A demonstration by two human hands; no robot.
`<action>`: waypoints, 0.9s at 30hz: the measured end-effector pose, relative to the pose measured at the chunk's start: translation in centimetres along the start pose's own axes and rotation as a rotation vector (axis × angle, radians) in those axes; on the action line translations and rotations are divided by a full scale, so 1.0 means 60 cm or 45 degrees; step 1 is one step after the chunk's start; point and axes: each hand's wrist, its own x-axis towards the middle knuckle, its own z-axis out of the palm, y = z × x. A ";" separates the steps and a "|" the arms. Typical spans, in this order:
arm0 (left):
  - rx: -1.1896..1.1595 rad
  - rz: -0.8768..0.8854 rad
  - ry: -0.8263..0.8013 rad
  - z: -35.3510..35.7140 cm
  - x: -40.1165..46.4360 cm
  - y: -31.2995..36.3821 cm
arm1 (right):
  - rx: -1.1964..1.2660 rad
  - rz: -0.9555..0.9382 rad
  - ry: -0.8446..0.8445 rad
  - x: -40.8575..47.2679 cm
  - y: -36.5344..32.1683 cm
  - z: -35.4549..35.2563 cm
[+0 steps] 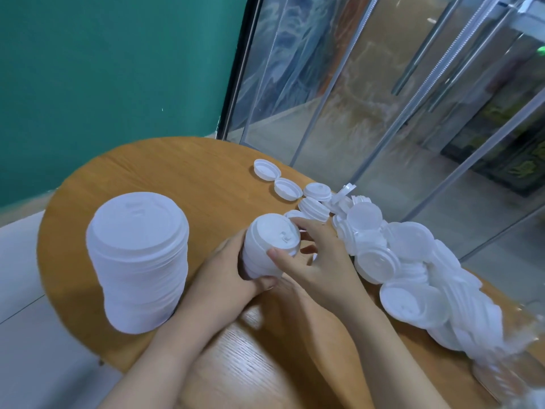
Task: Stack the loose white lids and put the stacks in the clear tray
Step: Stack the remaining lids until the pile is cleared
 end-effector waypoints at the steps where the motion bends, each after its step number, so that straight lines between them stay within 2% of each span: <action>1: 0.004 0.000 -0.001 0.000 0.001 0.000 | -0.005 0.002 -0.007 -0.002 0.001 -0.001; 5: 0.028 0.011 0.007 0.001 0.001 -0.003 | 0.037 0.059 -0.095 -0.001 0.001 -0.012; 8: 0.048 0.026 0.007 0.002 0.003 -0.004 | 0.100 0.139 0.032 0.016 0.010 -0.035; 11: 0.069 0.030 0.004 0.002 0.005 -0.008 | -0.087 0.219 0.132 0.038 0.034 -0.062; 16: 0.085 0.017 -0.008 0.002 0.006 -0.012 | -0.597 0.373 -0.197 0.029 0.071 -0.087; 18: 0.088 0.017 -0.008 0.003 0.007 -0.013 | -0.699 0.396 -0.284 0.020 0.079 -0.089; 27: 0.092 0.012 0.002 0.005 0.005 -0.011 | -0.688 0.351 -0.242 -0.004 0.111 -0.076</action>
